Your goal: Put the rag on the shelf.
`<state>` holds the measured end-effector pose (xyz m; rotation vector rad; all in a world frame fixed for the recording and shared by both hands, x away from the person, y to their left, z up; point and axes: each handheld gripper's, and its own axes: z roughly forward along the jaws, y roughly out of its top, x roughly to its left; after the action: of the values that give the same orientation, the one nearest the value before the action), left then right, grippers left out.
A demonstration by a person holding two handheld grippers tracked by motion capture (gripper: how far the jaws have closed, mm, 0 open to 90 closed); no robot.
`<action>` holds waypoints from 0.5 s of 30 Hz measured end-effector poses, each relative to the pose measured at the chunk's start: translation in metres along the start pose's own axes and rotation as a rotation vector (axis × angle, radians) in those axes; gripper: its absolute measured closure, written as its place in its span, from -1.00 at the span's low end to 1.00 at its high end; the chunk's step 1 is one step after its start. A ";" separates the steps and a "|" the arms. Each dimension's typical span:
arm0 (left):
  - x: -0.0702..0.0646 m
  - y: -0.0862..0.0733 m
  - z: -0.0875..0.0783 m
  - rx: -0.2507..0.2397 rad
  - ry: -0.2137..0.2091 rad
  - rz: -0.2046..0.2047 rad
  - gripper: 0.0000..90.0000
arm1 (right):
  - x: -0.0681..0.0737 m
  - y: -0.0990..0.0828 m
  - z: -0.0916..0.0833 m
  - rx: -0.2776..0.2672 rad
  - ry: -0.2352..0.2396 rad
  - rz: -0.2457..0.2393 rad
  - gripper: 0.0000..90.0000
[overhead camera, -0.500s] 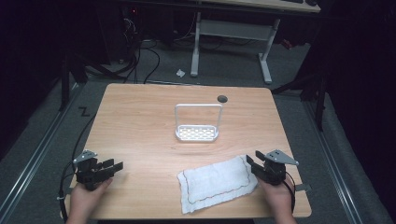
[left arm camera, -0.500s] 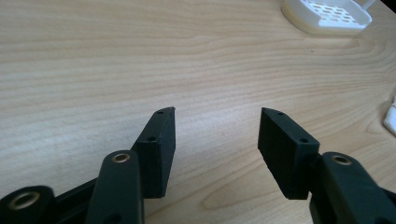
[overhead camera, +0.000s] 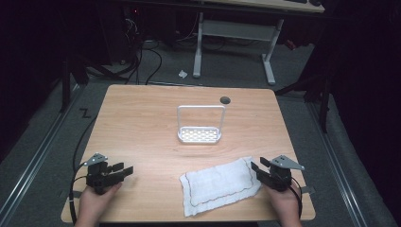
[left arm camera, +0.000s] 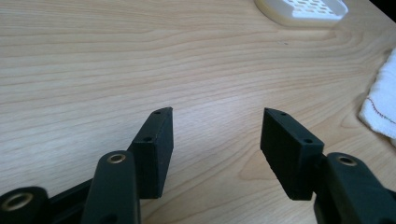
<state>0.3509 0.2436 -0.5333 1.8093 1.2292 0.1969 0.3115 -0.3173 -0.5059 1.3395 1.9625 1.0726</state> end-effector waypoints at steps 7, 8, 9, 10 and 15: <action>-0.019 0.006 0.012 0.001 -0.052 0.020 -0.03 | -0.003 -0.008 -0.008 0.039 0.023 0.022 0.25; -0.032 0.012 0.022 0.013 -0.110 0.046 -0.01 | -0.005 -0.010 -0.008 0.075 0.024 0.019 0.25; -0.041 0.015 0.028 0.028 -0.130 0.067 -0.01 | -0.007 -0.011 -0.009 0.086 0.027 0.017 0.25; -0.050 0.018 0.036 0.040 -0.144 0.088 0.00 | -0.008 -0.014 -0.011 0.097 0.031 0.025 0.25; -0.100 0.030 0.078 0.072 -0.253 0.155 0.00 | -0.009 -0.029 -0.012 0.127 0.048 0.061 0.30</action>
<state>0.3663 0.1146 -0.5220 1.9264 0.9309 0.0090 0.2911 -0.3350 -0.5239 1.4623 2.0671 1.0312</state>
